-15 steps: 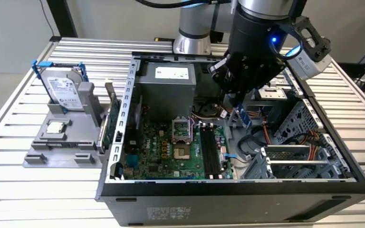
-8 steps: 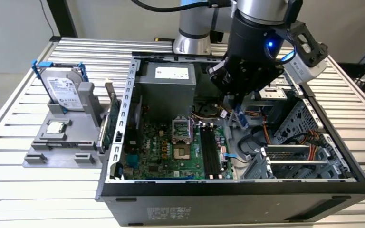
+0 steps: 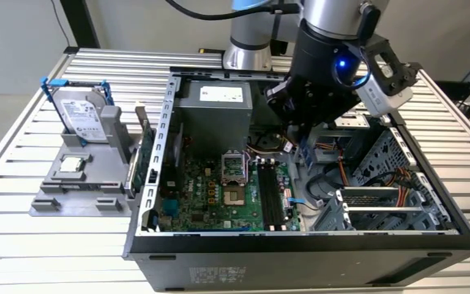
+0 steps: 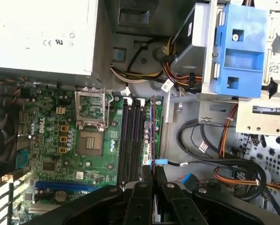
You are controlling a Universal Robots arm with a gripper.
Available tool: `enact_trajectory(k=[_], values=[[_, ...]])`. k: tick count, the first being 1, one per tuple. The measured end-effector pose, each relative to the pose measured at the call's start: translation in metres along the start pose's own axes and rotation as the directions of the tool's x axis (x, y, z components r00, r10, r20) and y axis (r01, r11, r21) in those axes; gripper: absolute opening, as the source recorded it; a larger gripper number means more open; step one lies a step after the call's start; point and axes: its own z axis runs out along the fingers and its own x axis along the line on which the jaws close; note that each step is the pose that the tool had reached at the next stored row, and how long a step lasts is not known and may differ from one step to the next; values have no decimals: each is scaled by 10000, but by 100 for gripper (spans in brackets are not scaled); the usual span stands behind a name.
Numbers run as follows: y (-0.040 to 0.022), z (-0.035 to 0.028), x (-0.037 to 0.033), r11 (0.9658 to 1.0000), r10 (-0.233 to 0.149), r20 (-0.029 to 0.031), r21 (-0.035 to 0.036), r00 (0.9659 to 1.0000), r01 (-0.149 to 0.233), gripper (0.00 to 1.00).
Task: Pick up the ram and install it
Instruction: 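Insert the ram into the slot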
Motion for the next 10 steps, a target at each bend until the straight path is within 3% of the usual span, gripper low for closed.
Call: enact_trajectory(k=[6,10], values=[[-1,78,3,9988,487,-51,18,9988,-487,0],[-1,103,4,9987,503,-200,-9,9985,-504,0]])
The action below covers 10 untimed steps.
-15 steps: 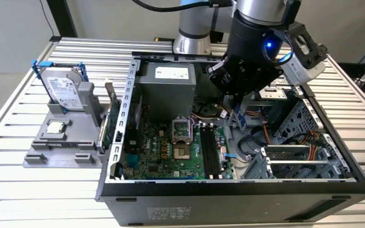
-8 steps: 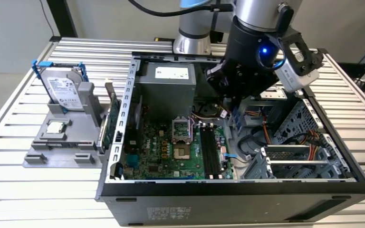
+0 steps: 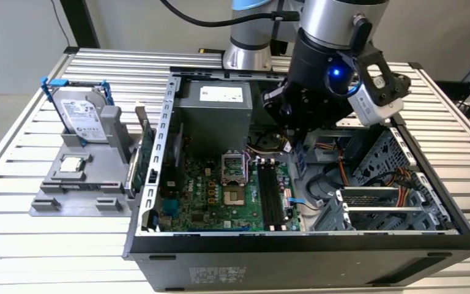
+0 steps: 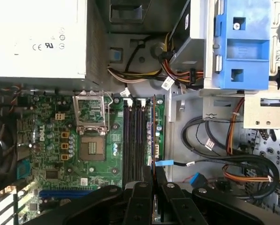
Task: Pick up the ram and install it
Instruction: 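Insert the ram into the slot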
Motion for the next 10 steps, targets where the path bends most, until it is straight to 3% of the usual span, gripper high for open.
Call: enact_trajectory(k=[5,10], values=[[-2,84,-6,10000,79,-18,-1,10000,-79,0],[-3,176,-40,9991,423,-11,7,9991,-423,0]])
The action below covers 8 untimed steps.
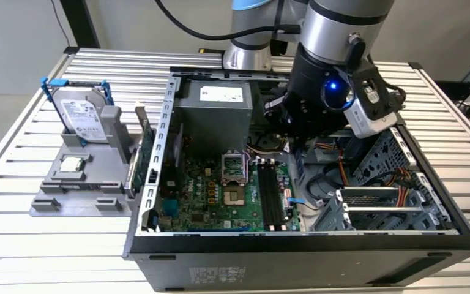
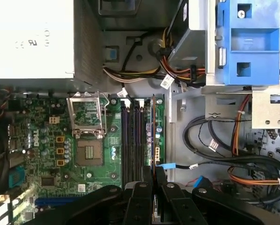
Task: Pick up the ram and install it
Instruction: 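Insert the ram into the slot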
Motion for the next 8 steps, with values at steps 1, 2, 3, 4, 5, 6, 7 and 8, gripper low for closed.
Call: enact_trajectory(k=[1,2,3,4,5,6,7,8], values=[[0,18,-4,9999,145,2,3,9999,-145,0],[0,37,-8,9996,297,5,7,9996,-297,0],[0,55,-12,9990,437,8,10,9990,-437,0],[-1,74,-16,9983,581,11,13,9983,-581,0],[-1,89,-21,9975,703,14,16,9975,-703,0],[0,104,-27,9969,780,15,17,9969,-780,0],[-1,121,-30,9968,795,16,22,9968,-795,0],[-1,137,-31,9968,794,20,38,9968,-794,0]])
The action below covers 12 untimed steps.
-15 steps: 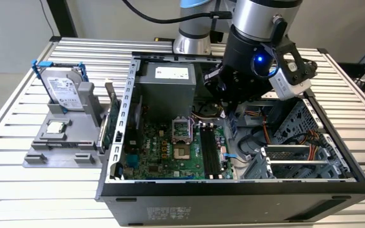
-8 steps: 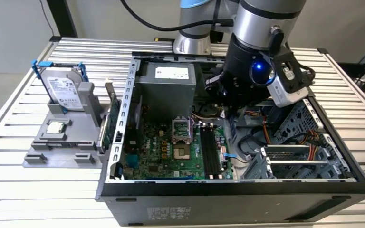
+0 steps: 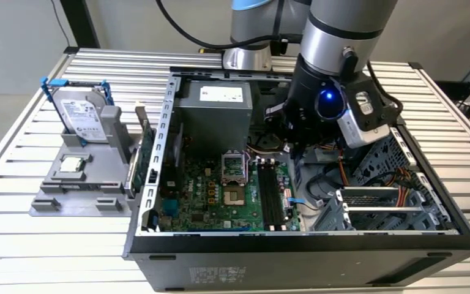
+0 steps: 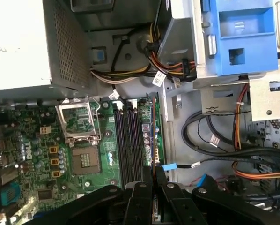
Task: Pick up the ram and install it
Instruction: 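Insert the ram into the slot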
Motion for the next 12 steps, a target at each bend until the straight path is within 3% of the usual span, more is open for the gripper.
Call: enact_trajectory(k=[3,5,7,9,12], values=[[1,20,-9,9999,-77,19,144,10000,77,0],[1,30,-11,9997,-140,66,209,9999,138,0],[1,45,-12,9996,-158,144,250,9998,155,0],[1,52,-10,9995,-163,292,272,9994,155,0],[0,52,-10,9995,-163,301,279,9994,155,0]])
